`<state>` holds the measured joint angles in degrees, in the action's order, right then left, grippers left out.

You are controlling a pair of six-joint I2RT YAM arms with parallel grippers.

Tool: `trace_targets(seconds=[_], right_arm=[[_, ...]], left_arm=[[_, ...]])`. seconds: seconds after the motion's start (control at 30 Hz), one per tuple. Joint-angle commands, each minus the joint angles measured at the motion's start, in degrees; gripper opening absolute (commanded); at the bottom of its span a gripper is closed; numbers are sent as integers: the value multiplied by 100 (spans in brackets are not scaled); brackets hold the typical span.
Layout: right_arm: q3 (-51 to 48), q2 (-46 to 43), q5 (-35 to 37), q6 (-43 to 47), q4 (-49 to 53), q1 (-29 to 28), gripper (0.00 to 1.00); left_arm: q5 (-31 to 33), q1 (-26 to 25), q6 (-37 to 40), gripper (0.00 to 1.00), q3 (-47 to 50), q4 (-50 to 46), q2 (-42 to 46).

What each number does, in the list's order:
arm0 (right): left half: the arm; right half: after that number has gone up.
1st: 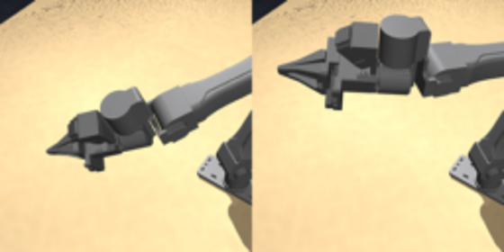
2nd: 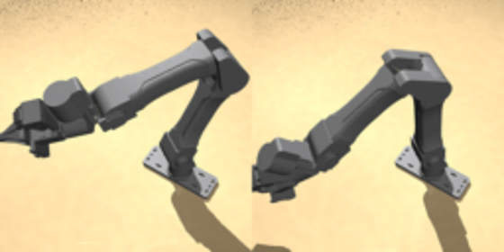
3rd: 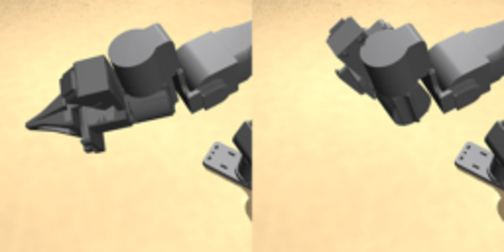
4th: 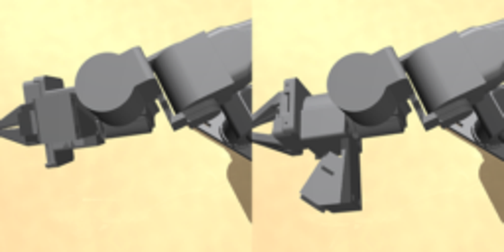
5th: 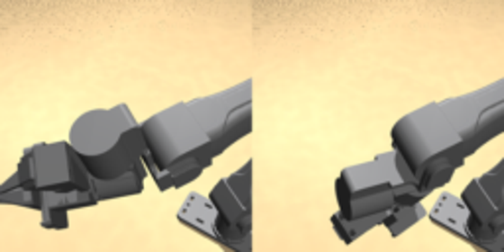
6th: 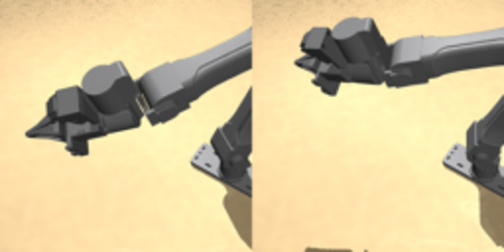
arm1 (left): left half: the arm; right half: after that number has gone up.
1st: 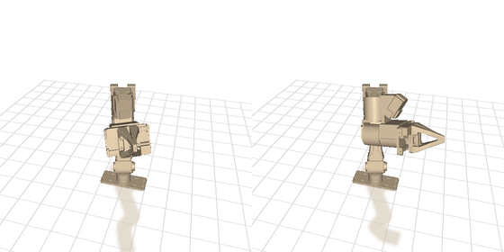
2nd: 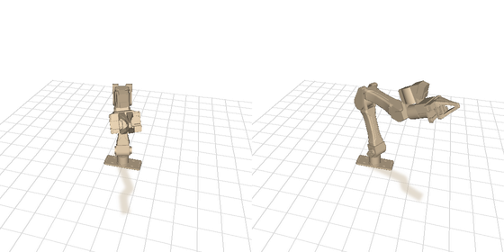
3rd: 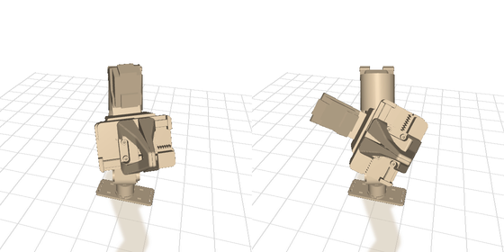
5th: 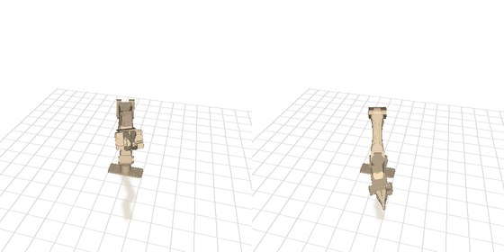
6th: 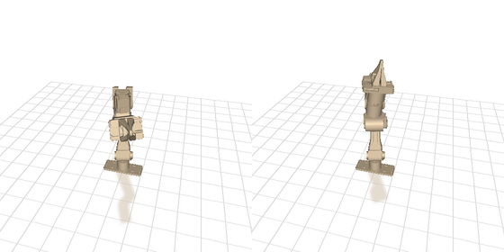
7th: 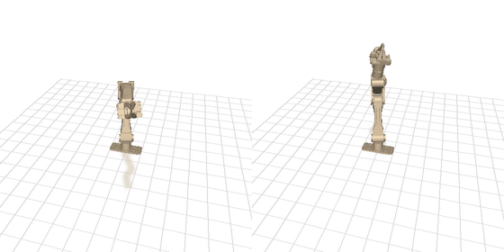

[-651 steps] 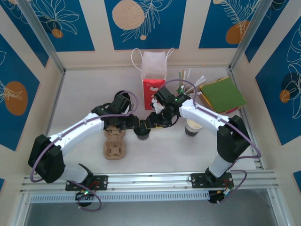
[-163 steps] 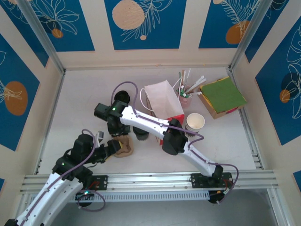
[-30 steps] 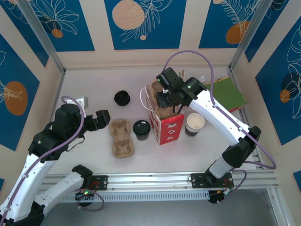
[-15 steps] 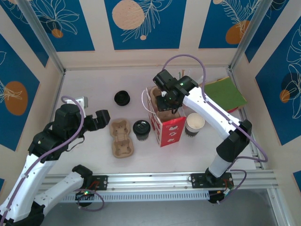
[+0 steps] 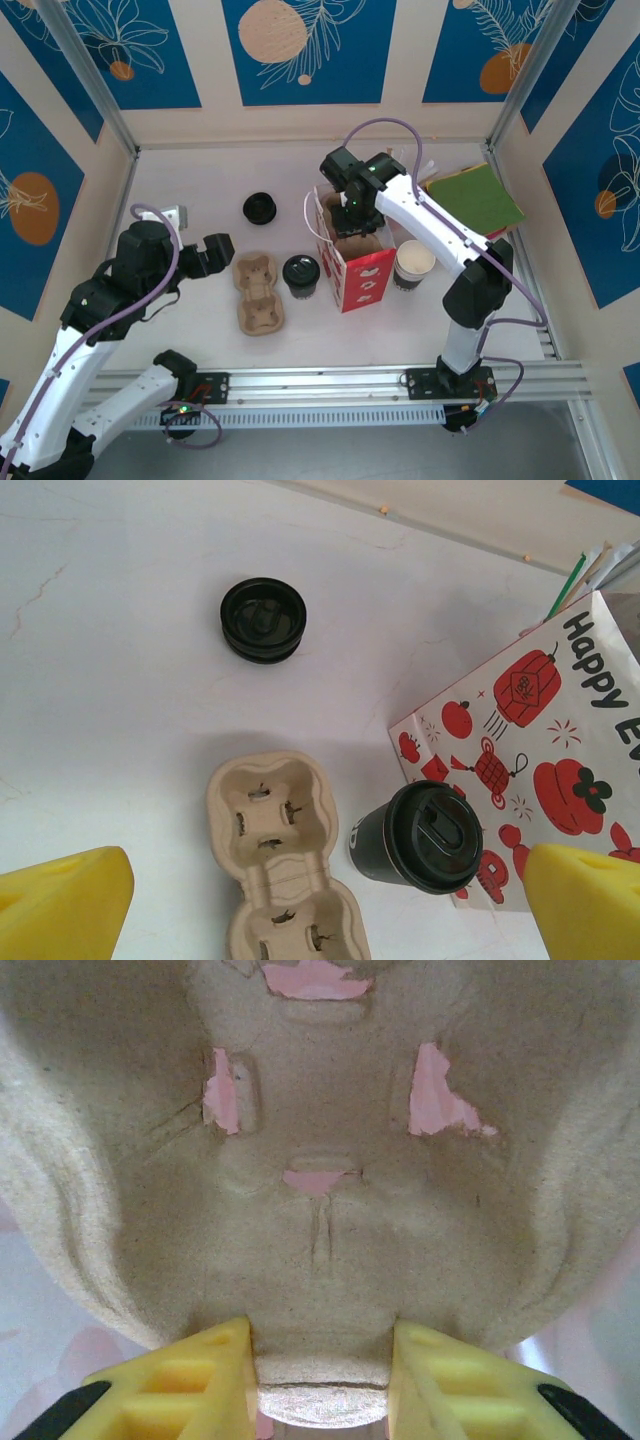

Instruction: Pack the takeout coffee

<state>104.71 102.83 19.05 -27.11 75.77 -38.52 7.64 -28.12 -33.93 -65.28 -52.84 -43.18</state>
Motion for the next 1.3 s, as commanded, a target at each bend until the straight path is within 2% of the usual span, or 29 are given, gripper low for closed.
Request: trace_targets(seconds=[0.0,0.53,1.27], right_arm=[[241,127,-204,-25,353,38,34],[296,532,-372,92,381,55,34],[-312,731,-551,114,-126,82,34]], left_arm=[[105,47,110,100,59,76,68],[106,48,73,100,84,83,74],[159,55,82,100,-19,-7,51]])
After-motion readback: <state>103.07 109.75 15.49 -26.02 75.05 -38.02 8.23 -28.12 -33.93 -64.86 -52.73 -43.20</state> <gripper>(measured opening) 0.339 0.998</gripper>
